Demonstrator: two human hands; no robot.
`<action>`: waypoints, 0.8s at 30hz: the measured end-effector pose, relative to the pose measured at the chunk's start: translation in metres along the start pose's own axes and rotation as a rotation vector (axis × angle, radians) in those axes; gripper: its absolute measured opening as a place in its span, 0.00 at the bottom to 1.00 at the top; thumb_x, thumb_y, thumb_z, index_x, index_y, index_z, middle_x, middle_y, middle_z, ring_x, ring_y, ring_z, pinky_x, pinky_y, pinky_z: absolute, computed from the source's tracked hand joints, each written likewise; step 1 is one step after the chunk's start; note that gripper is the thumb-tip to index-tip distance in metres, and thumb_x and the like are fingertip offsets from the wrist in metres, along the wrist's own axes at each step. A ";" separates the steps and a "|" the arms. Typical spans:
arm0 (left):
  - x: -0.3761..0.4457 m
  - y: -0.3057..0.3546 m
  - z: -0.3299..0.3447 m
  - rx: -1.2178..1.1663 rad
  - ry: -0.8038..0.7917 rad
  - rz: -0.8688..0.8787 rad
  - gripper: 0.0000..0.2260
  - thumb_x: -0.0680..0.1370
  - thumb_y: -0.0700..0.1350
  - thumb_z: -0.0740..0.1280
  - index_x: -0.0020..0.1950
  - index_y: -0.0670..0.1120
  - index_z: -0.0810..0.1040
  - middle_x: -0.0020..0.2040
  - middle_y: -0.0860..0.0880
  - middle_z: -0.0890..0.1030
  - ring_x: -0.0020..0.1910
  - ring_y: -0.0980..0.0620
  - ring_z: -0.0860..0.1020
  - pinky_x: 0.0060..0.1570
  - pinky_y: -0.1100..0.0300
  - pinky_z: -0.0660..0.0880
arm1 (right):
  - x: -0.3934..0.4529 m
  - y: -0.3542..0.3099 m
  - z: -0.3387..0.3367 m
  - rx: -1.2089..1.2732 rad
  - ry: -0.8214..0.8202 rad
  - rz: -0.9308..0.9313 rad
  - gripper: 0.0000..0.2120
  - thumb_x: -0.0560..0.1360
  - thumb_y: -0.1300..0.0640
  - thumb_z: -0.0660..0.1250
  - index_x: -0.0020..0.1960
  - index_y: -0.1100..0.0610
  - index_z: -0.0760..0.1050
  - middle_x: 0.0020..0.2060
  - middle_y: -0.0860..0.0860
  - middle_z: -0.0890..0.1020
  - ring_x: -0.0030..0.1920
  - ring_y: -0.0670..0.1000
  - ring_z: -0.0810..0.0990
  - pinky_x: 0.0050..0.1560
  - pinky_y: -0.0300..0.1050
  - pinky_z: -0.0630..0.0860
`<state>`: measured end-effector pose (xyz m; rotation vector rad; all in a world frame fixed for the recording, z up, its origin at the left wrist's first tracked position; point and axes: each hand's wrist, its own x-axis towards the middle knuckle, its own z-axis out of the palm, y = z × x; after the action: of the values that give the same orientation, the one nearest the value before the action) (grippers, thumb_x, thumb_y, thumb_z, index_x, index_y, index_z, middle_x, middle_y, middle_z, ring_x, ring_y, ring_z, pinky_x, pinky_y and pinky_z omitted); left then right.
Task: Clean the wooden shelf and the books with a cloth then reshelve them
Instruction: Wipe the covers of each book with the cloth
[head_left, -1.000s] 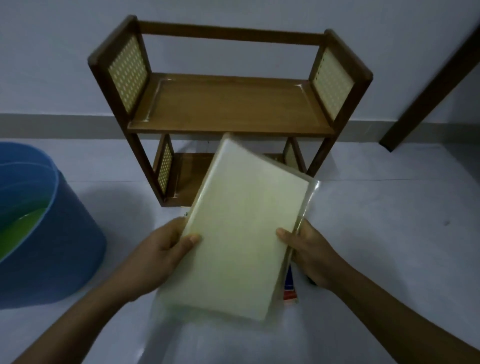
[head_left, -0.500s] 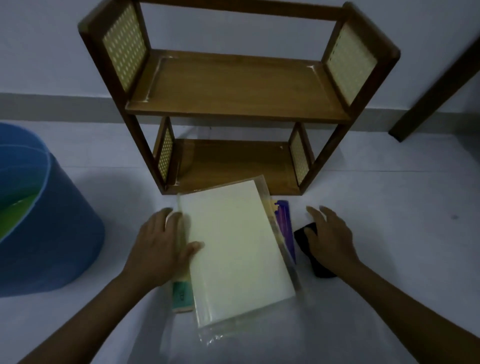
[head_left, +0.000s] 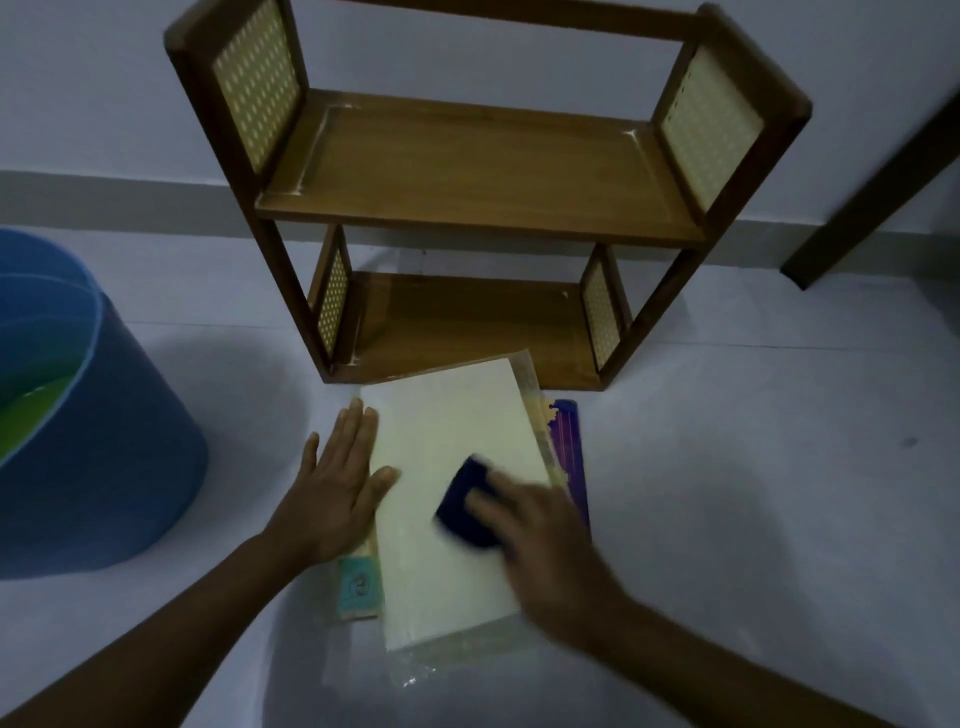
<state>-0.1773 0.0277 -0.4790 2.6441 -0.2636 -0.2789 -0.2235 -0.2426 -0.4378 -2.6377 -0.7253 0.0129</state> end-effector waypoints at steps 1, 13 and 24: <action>0.000 -0.001 0.001 -0.010 -0.003 0.006 0.35 0.75 0.69 0.36 0.77 0.53 0.35 0.77 0.55 0.33 0.76 0.58 0.34 0.75 0.47 0.38 | -0.011 -0.019 0.015 -0.068 -0.069 -0.137 0.27 0.71 0.54 0.62 0.70 0.44 0.66 0.71 0.51 0.70 0.63 0.56 0.75 0.61 0.55 0.75; -0.007 -0.018 -0.006 -0.158 -0.062 0.061 0.33 0.73 0.72 0.35 0.76 0.60 0.37 0.77 0.60 0.36 0.75 0.62 0.36 0.74 0.50 0.36 | 0.098 -0.009 0.010 -0.048 -0.025 0.188 0.32 0.74 0.64 0.63 0.74 0.46 0.59 0.76 0.51 0.59 0.70 0.60 0.63 0.68 0.58 0.65; -0.006 -0.028 -0.014 -0.237 -0.105 0.030 0.37 0.71 0.74 0.35 0.77 0.60 0.45 0.77 0.62 0.41 0.75 0.64 0.38 0.75 0.51 0.36 | 0.096 0.022 0.001 -0.150 -0.027 0.304 0.31 0.75 0.65 0.61 0.74 0.46 0.60 0.76 0.52 0.60 0.66 0.62 0.66 0.64 0.57 0.67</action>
<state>-0.1760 0.0595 -0.4785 2.3938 -0.2859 -0.4127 -0.1295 -0.2121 -0.4382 -2.8721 -0.3379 0.0826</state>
